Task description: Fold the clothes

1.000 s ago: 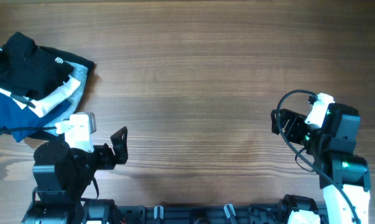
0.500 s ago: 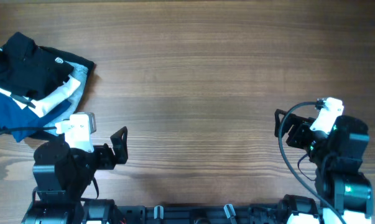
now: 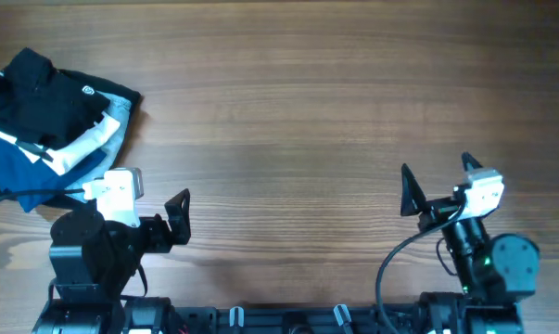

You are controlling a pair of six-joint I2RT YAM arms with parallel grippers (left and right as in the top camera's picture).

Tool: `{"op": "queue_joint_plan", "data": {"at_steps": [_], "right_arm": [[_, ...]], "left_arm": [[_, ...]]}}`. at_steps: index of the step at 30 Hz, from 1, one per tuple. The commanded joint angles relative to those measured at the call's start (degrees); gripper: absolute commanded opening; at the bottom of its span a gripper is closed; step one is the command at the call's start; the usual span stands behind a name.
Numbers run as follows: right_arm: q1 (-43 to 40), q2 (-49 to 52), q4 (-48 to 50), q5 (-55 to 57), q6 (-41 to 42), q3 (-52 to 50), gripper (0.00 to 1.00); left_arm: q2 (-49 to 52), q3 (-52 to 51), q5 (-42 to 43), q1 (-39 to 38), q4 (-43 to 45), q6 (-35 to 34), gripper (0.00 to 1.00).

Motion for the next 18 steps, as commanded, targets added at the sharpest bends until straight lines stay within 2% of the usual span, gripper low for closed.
{"op": "queue_joint_plan", "data": {"at_steps": [1, 6, 13, 18], "right_arm": [[1.38, -5.18, 8.74, 0.70, -3.52, -7.61, 1.00], [2.99, -11.65, 15.89, 0.68, -10.01, -13.70, 1.00], [3.06, -12.66, 26.43, 0.68, -10.25, -19.78, 1.00], [3.58, -12.66, 22.18, 0.22, -13.05, -20.31, 1.00]], "left_arm": [[-0.24, -0.22, 0.11, -0.26, 0.09, -0.55, 1.00], [-0.26, -0.22, 0.11, -0.26, 0.09, -0.55, 1.00], [-0.26, -0.22, 0.11, -0.26, 0.09, -0.55, 1.00], [-0.24, -0.22, 0.11, -0.26, 0.09, -0.55, 1.00]]}}
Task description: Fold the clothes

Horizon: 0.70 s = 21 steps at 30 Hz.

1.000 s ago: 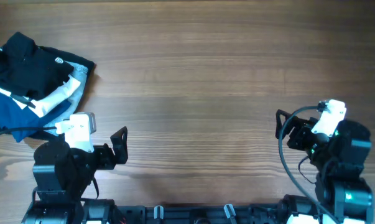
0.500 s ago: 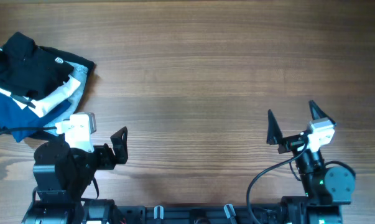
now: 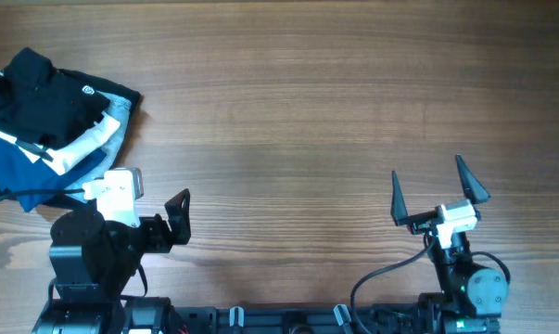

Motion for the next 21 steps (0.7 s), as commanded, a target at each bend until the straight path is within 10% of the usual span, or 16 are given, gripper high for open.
{"op": "queue_joint_plan", "data": {"at_steps": [1, 21], "right_arm": [[0.68, -0.85, -5.27, -0.13, -2.38, -0.50, 1.00], [0.87, -0.72, -13.90, 0.50, 4.70, -0.48, 1.00]], "left_arm": [[-0.24, -0.22, 0.11, -0.26, 0.09, -0.55, 1.00], [-0.26, -0.22, 0.11, -0.26, 0.09, -0.55, 1.00]]}}
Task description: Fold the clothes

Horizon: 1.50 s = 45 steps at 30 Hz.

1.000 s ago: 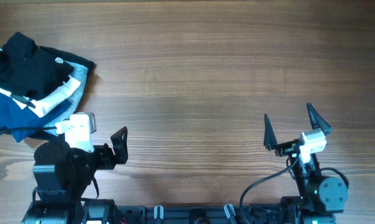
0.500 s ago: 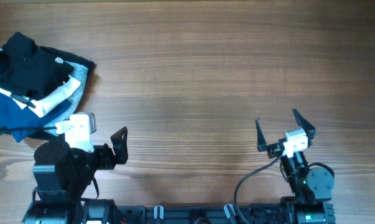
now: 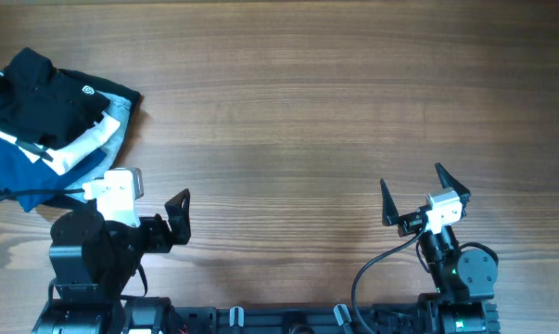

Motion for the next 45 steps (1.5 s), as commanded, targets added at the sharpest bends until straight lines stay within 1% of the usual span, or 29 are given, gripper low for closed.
{"op": "queue_joint_plan", "data": {"at_steps": [1, 18, 20, 22, 24, 28, 32, 36, 42, 45], "right_arm": [[0.28, -0.50, 0.26, 0.50, 1.11, -0.02, 1.00], [0.28, -0.50, 0.26, 0.50, 1.11, -0.02, 1.00], [0.28, -0.50, 0.26, 0.50, 1.11, -0.02, 1.00], [0.28, -0.50, 0.26, 0.50, 1.14, -0.02, 1.00], [0.28, -0.50, 0.26, 0.48, 1.14, -0.02, 1.00], [0.28, -0.50, 0.26, 0.48, 1.11, -0.02, 1.00], [0.28, -0.50, 0.26, 0.50, 1.11, -0.02, 1.00], [0.28, -0.50, 0.26, 0.50, 1.11, -0.02, 1.00], [0.28, -0.50, 0.26, 0.48, 1.11, -0.02, 1.00], [0.28, -0.50, 0.26, 0.50, 1.11, -0.02, 1.00]], "left_arm": [[-0.26, -0.22, 0.11, -0.26, 0.09, -0.55, 1.00], [-0.46, -0.22, 0.11, -0.26, -0.37, -0.55, 1.00], [-1.75, -0.50, 0.11, -0.26, -2.01, -0.52, 1.00], [-3.52, -1.86, 0.07, -0.26, -1.88, -0.48, 1.00], [-6.73, -5.29, 0.07, -0.26, -0.46, -0.48, 1.00], [-13.92, -15.19, 0.09, -0.26, 8.85, -0.50, 1.00], [-21.92, -27.08, 0.11, -0.26, 21.86, -1.01, 1.00], [-27.80, -35.47, 0.09, -0.26, 31.85, -1.84, 1.00], [-28.68, -45.83, -2.82, -0.26, 52.11, -1.55, 1.00], [-28.70, -45.88, -5.40, -0.31, 51.65, -1.16, 1.00]]}}
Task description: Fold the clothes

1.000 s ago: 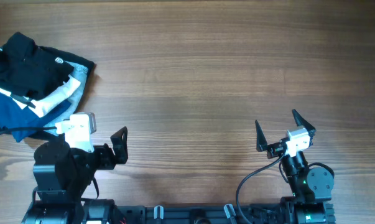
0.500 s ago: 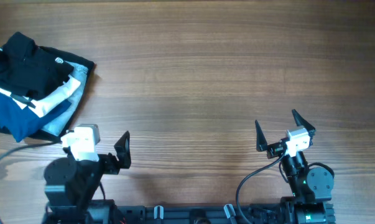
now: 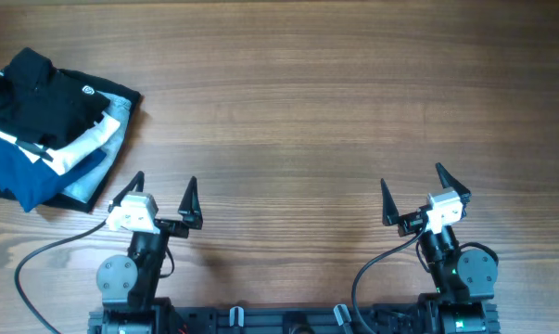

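A heap of clothes (image 3: 52, 125) lies at the table's far left: black on top, a white strip and blue cloth below. My left gripper (image 3: 162, 194) stands open near the front edge, just right of the heap's lower corner, nothing between its fingers. At the front right my right gripper (image 3: 412, 190) is open too and holds nothing, far from the clothes.
The wooden table (image 3: 307, 102) stretches bare between heap and right gripper. Cables run from both arm bases along the front edge (image 3: 279, 315).
The left arm has swung round: its gripper now stands upright with both fingers spread, nearer the front edge. The right arm and the clothes have not moved.
At first the right gripper was turned sideways at the front right and the left arm was folded by the heap. The right gripper then stood open and upright, then sat slightly further left. Now the left gripper stands open likewise. The clothes stayed put.
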You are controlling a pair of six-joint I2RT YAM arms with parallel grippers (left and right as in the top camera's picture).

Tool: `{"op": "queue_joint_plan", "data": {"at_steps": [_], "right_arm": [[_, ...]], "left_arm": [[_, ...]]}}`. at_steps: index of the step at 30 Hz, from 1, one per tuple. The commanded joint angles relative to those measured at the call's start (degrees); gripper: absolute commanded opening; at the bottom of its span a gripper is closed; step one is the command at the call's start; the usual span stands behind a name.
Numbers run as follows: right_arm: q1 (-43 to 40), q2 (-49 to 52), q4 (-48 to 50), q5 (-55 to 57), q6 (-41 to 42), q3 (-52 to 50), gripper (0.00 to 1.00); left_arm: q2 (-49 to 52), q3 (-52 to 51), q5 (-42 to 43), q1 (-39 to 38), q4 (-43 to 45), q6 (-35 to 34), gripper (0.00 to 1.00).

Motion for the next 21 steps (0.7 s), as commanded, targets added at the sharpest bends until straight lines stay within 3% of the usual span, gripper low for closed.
{"op": "queue_joint_plan", "data": {"at_steps": [1, 21], "right_arm": [[0.24, -0.50, 0.24, 0.26, 0.90, -0.02, 1.00], [0.24, -0.50, 0.24, 0.28, 0.90, -0.02, 1.00]], "left_arm": [[-0.61, -1.18, -3.98, -0.31, -0.42, 0.09, 1.00], [-0.61, -1.18, -3.93, -1.53, -2.43, -1.22, 1.00]]}}
